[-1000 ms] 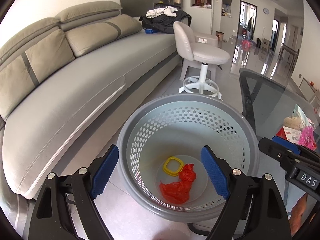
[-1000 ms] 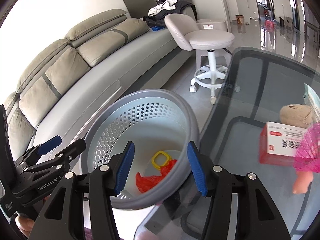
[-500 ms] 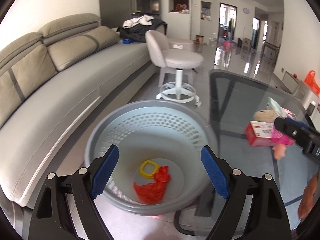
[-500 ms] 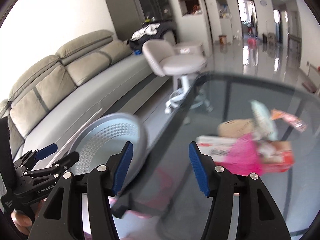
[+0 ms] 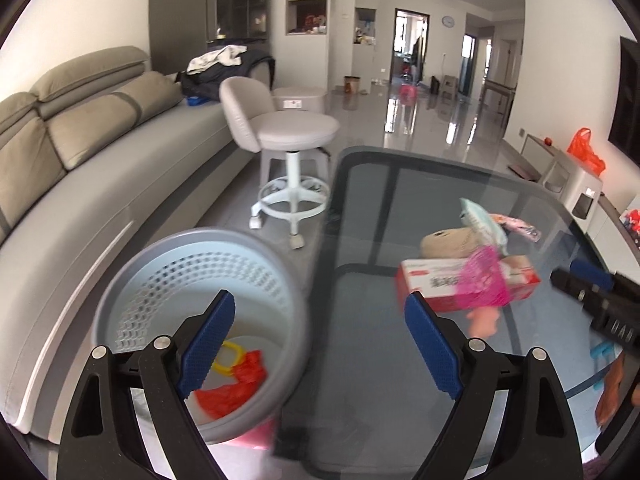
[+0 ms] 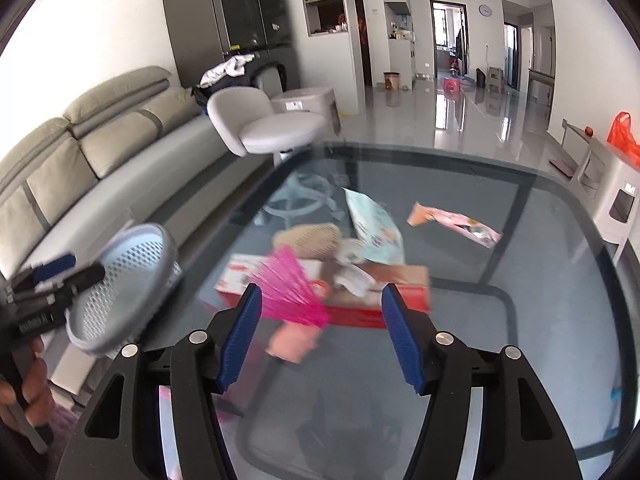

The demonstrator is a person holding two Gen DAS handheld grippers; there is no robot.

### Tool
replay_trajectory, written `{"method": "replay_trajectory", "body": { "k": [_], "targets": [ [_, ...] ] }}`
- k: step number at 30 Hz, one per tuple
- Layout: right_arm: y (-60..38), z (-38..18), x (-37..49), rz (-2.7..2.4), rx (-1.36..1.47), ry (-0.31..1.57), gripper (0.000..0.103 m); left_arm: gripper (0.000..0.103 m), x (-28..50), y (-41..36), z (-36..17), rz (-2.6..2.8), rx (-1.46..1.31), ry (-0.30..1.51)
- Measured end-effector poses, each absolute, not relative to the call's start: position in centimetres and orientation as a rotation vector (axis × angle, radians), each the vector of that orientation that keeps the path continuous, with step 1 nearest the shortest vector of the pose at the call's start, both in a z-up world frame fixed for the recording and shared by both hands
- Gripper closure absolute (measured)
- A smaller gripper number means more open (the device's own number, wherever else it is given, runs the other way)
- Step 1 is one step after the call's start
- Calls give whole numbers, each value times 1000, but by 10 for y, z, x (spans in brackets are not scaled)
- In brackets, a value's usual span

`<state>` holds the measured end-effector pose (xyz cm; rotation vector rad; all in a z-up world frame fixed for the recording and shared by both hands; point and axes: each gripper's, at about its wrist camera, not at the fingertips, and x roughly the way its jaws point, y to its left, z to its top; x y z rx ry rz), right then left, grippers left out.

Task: Collect trash
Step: 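Move the right tool back to the table and grasp the pink shuttlecock, then grasp the pink toy pig with the left tool while the right tool holds the shuttlecock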

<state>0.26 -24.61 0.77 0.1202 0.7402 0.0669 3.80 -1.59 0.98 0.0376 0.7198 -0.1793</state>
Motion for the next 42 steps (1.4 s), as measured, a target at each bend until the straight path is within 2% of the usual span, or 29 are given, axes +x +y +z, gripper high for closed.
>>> {"method": "replay_trajectory", "body": {
  "k": [7, 20, 34, 37, 42],
  "targets": [
    [-251, -12, 8, 93, 72, 779, 42, 18, 50, -42, 3, -182, 58, 711],
    [-225, -48, 37, 169, -33, 825, 39, 18, 65, -45, -16, -186, 72, 760],
    [-197, -54, 63, 217, -117, 796, 39, 18, 75, -45, -33, -171, 98, 802],
    [-198, -54, 67, 226, -91, 803, 48, 18, 76, -46, -35, -181, 92, 815],
    [-202, -50, 67, 233, -51, 797, 57, 18, 71, -51, -37, -192, 109, 814]
  ]
}}
